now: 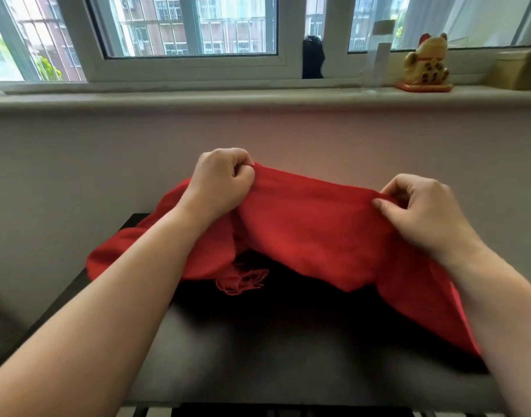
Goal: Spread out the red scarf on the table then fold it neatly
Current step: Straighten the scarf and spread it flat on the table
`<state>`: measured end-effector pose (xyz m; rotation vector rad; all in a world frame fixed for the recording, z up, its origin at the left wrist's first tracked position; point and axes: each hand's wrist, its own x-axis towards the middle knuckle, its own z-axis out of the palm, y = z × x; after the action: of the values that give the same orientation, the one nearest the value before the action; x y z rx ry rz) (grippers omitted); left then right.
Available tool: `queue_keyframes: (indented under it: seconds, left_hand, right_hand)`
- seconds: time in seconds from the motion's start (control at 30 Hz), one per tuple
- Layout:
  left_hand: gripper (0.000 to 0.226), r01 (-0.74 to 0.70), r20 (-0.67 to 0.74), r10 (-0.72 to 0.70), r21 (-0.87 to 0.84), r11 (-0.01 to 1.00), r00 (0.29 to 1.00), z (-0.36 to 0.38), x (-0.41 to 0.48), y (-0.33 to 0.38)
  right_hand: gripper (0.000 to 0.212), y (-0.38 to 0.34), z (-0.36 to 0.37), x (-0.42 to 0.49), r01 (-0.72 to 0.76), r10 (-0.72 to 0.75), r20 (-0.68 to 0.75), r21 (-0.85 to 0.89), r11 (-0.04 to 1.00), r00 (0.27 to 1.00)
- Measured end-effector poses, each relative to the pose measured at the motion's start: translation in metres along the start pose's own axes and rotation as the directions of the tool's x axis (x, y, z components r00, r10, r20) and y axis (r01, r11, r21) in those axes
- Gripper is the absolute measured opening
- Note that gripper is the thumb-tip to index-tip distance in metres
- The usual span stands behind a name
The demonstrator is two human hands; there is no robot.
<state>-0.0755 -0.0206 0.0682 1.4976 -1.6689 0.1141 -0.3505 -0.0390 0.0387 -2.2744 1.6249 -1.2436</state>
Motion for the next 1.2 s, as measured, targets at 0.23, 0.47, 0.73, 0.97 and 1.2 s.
queue_keyframes:
  seconds: [0.23,0.47,0.73,0.97,1.2]
  left_hand:
    - [0.008,-0.053,0.053,0.056,-0.065,0.997,0.997,0.013,-0.017,-0.019]
    - [0.007,-0.214,0.091,0.231,-0.166,0.963,0.969,0.022,-0.023,-0.003]
    - [0.012,-0.283,0.114,0.307,-0.191,0.940,0.945,0.010,-0.017,-0.003]
    - [0.020,-0.169,0.116,0.159,0.079,0.982,0.980,0.003,-0.019,-0.021]
    - [0.018,-0.141,0.104,0.108,0.398,0.907,0.989,0.003,-0.015,-0.029]
  right_hand:
    - [0.007,0.003,0.012,-0.017,-0.062,0.061,0.049,0.016,0.998,0.997]
    - [0.038,-0.036,0.032,-0.008,0.036,-0.039,0.162,0.023,0.999,0.986]
    - [0.013,-0.085,0.070,0.028,0.054,-0.194,0.312,0.404,0.913,0.930]
    - [0.011,-0.085,0.070,0.031,0.037,-0.116,0.196,0.367,0.929,0.974]
    - [0.019,-0.079,0.057,0.036,0.076,-0.107,0.073,0.338,0.938,0.992]
